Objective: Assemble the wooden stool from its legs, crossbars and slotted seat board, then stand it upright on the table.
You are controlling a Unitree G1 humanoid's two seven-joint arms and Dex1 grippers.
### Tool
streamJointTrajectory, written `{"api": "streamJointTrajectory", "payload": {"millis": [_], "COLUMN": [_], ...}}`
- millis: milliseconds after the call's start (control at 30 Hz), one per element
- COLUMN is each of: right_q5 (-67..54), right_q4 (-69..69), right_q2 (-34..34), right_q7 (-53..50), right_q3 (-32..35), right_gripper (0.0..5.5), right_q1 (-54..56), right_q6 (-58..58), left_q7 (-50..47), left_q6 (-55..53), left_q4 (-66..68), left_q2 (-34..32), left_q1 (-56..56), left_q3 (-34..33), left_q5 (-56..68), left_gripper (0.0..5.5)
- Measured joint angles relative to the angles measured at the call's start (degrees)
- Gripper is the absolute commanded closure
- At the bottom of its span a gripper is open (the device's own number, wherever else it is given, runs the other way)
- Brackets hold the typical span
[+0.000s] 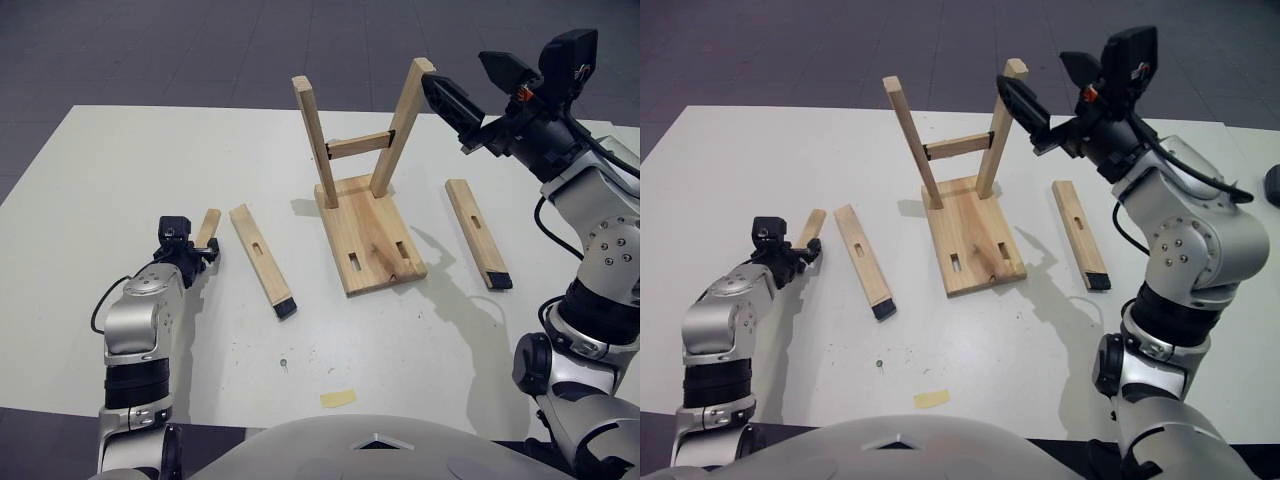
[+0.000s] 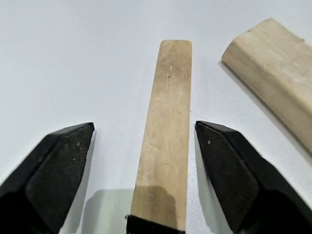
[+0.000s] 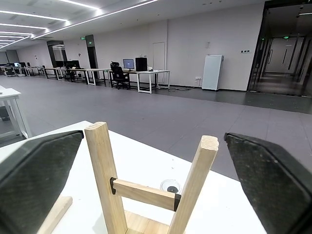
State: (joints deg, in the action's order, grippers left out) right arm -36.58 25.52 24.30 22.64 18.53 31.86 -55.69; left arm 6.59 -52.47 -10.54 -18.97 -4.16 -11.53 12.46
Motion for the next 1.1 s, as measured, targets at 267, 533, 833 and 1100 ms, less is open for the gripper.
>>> {"api": "streamJointTrajectory", "payload": {"millis": [267, 533, 833, 1100], "right_q5": [-4.68, -9.81, -24.6, -30.16], "right_q4": [-0.31, -0.8, -6.7, -13.36], "right_q2": [-3.11, -4.0, -9.63, -22.46], "right_q7": [-5.36, -8.05, -16.03, -22.93], "right_q3": [0.25, -0.01, 4.55, -4.21], "right_gripper": [0.1, 0.1, 0.1, 0.1], "right_q1": [1.97, 3.64, 4.43, 11.46], "right_q6": [-1.27, -2.67, -9.05, -5.64], "left_q7": [5.01, 5.27, 2.76, 3.2], "left_q6": [-4.97, -2.35, 17.7, 13.76], "left_q4": [1.76, 3.62, -17.4, -33.27], "left_q2": [-2.47, -4.16, -0.43, 2.17], "left_q1": [-1.77, -2.17, -4.53, -11.48], "left_q3": [-4.23, -2.25, -6.18, 9.7], "left_q5": [4.73, 2.83, 5.65, 10.31], "left_gripper": [3.75, 4.19, 4.19, 4.19]}}
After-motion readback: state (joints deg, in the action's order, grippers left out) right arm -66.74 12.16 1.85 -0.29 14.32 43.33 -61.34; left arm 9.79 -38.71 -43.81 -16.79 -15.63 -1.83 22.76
